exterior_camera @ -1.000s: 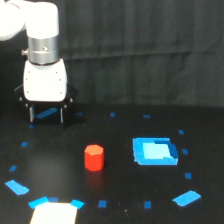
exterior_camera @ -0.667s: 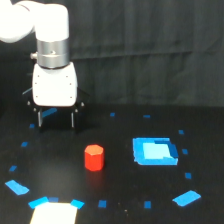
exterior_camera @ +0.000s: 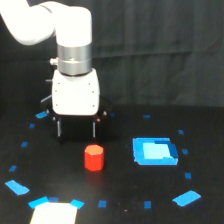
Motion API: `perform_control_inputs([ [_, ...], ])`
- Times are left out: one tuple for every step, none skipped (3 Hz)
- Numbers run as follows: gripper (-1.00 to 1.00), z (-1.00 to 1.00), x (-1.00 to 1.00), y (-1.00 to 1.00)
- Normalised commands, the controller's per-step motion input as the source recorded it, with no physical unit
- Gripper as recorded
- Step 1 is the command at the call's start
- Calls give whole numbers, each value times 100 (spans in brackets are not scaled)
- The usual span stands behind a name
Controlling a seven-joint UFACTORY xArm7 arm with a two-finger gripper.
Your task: Pick up the red object from the table
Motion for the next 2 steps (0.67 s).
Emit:
perform_control_inputs([
  [100,-100,88,-25],
  [48,-94,54,-68],
])
